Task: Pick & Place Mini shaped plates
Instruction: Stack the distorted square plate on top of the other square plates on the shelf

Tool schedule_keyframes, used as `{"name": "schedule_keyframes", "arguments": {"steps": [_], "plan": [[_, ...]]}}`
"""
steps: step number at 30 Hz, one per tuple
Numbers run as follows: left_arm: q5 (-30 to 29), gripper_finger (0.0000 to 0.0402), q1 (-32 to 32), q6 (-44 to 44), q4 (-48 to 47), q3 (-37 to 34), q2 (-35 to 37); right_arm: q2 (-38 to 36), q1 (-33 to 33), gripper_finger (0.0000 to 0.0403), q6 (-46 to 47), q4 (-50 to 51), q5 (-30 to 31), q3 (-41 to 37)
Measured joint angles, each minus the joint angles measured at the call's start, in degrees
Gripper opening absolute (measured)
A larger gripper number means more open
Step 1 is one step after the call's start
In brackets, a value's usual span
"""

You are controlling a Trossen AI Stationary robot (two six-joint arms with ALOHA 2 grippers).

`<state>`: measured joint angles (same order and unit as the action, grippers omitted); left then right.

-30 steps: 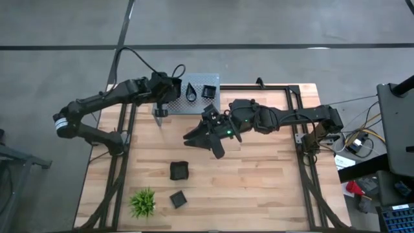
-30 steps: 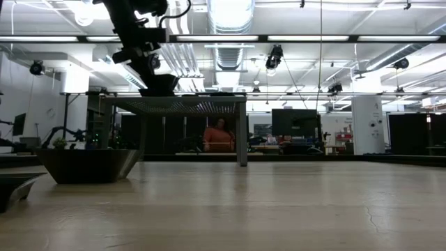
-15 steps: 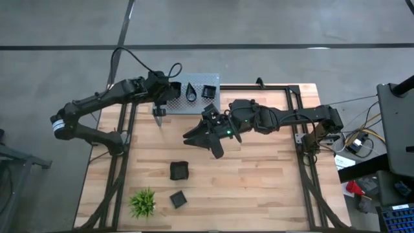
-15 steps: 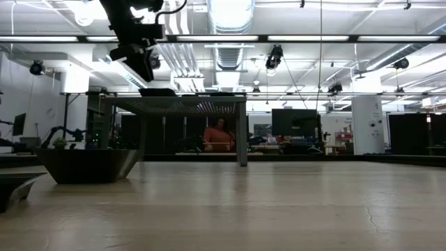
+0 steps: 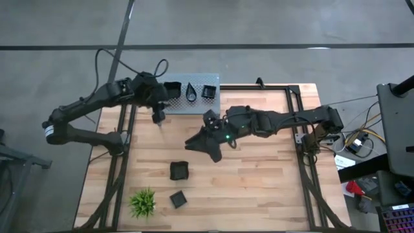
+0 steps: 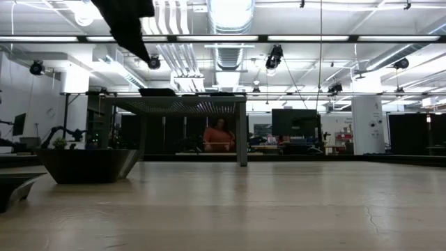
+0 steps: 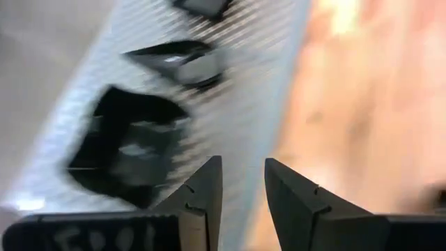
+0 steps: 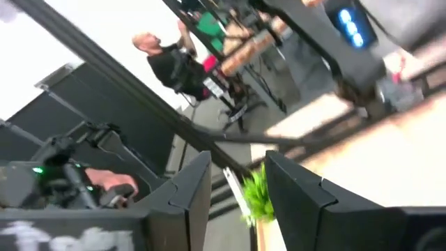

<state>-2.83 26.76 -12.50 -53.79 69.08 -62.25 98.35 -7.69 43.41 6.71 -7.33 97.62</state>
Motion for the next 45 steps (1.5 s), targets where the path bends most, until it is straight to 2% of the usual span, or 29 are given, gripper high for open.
{"name": "schedule_keyframes", "arguments": {"steps": [3, 10, 15, 22, 31, 39, 45], "plan": [[8.3, 0.0103, -0.1, 8.1, 0.2, 0.0, 2.5, 0.0, -0.5, 0.0127, 4.2, 0.6, 0.0, -2.2], [27.3, 0.0103, -0.3, 20.5, 0.7, 0.0, 6.5, 0.0, -3.1, 0.0129, 10.4, 0.1, 0.1, -7.8], [34.4, 0.0104, -0.9, 27.5, 0.7, 0.0, 8.0, 0.8, -5.0, 0.0134, 17.3, 0.0, 4.8, -12.0], [35.1, 0.0104, -1.5, 30.6, 0.6, 0.0, 11.0, 4.6, -6.7, 0.0127, 35.4, 0.0, 9.2, -18.0], [35.1, 0.0104, -1.5, 31.6, 0.6, 0.0, 15.0, 15.1, -6.9, 0.0116, 47.4, -4.4, 10.6, -18.4], [35.3, 0.0103, -1.5, 30.4, 0.6, 0.0, 17.6, 26.0, -6.9, 0.0123, 52.6, -5.8, 10.4, -10.6], [35.3, 0.0104, -1.5, 29.1, 0.6, 0.0, 18.7, 29.3, -6.6, 0.0115, 53.4, -5.1, 10.7, -7.3]]}}
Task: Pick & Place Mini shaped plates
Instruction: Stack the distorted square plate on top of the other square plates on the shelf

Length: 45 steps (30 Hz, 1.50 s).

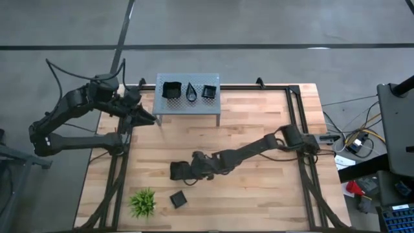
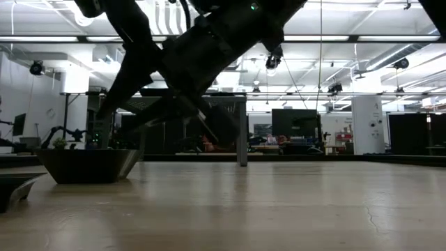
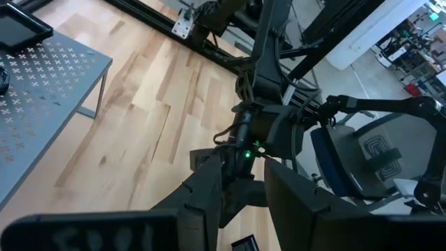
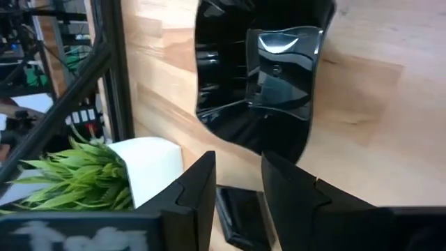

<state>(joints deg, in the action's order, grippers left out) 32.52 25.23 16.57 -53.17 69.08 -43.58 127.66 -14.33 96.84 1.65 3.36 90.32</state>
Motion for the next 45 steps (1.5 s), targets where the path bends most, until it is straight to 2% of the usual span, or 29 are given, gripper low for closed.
{"name": "schedule_keyframes", "arguments": {"steps": [13, 23, 39, 45], "plan": [[0.0, 0.0104, 0.0, -0.5, 0.0, 0.0, 0.1, -2.0, 0.1, 0.0088, 0.7, 6.5, 0.2, 0.2], [0.1, 0.0104, 0.0, 0.0, 0.0, 0.0, 0.2, -2.0, 0.1, 0.0077, 0.7, 6.5, 0.2, 0.2], [0.1, 0.0104, 0.0, 0.1, 0.0, 0.0, 0.1, -2.0, 0.0, 0.0096, 0.9, 6.1, 0.2, 0.2], [0.1, 0.0104, 0.0, 0.2, 0.0, 0.0, 0.1, -2.0, 0.0, 0.0089, 1.1, 5.7, 0.2, 0.2]]}}
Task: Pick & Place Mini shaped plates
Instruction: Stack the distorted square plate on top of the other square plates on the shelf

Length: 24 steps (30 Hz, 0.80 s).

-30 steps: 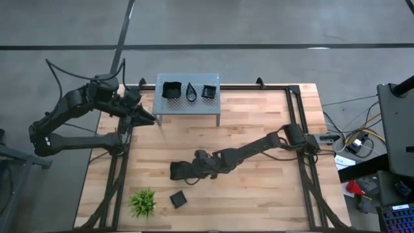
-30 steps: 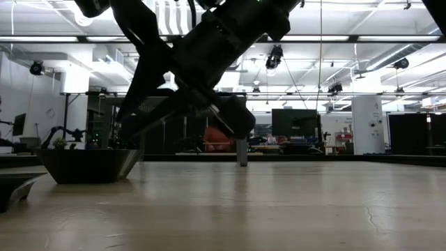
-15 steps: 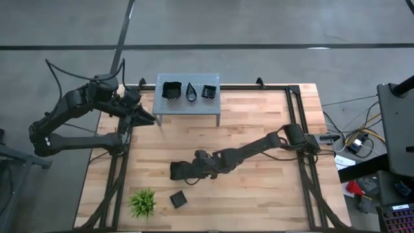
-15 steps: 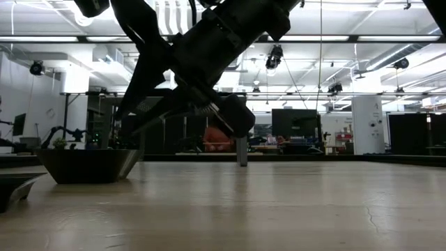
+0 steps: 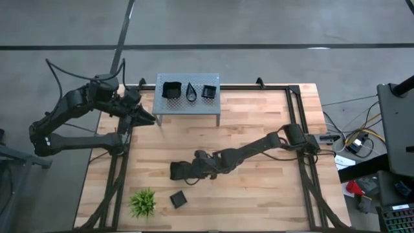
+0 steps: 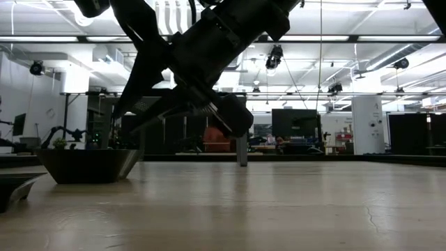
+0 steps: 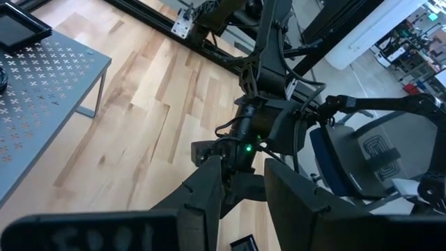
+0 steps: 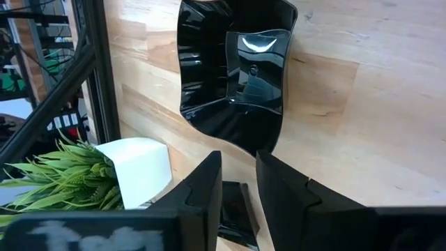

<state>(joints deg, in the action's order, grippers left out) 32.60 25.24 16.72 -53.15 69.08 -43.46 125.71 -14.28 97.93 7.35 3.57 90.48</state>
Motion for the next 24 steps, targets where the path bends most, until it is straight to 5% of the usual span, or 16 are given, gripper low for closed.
{"name": "schedule_keyframes", "arguments": {"steps": [24], "plan": [[0.0, 0.0104, 0.0, 0.3, 0.0, 0.0, -0.2, 0.0, -0.1, 0.0086, 0.1, -0.9, 0.0, 0.0]]}}
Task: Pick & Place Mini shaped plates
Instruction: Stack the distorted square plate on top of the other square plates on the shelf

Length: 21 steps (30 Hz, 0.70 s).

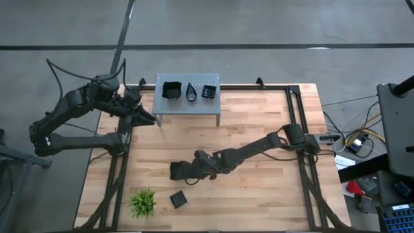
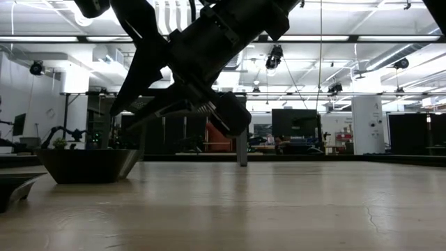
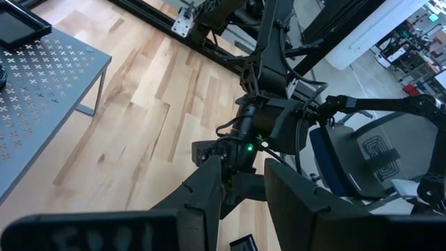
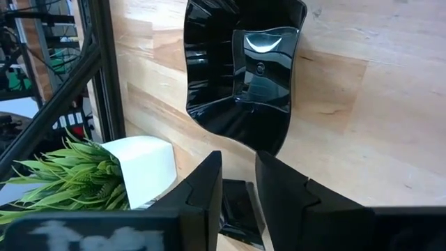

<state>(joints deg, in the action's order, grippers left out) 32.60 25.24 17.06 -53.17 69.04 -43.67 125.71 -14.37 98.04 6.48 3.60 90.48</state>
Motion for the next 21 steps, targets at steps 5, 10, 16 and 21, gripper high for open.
{"name": "schedule_keyframes", "arguments": {"steps": [5, 10, 16, 21], "plan": [[0.0, 0.0104, 0.0, 0.0, 0.0, 0.0, 0.0, 0.0, 0.0, 0.0089, 1.1, 0.0, 0.0, 0.0], [0.0, 0.0104, 0.0, 0.1, 0.0, 0.0, -0.1, 0.0, 0.0, 0.0085, 2.3, 0.0, 0.1, 0.0], [0.0, 0.0104, 0.0, 0.1, 0.0, 0.0, 0.0, 0.0, 0.0, 0.0074, 1.9, 1.4, 2.6, 0.0], [0.0, 0.0104, 0.0, 0.5, 0.0, 0.0, 0.0, 0.0, 0.3, 0.0068, 1.4, 3.8, 5.5, 0.0]]}}
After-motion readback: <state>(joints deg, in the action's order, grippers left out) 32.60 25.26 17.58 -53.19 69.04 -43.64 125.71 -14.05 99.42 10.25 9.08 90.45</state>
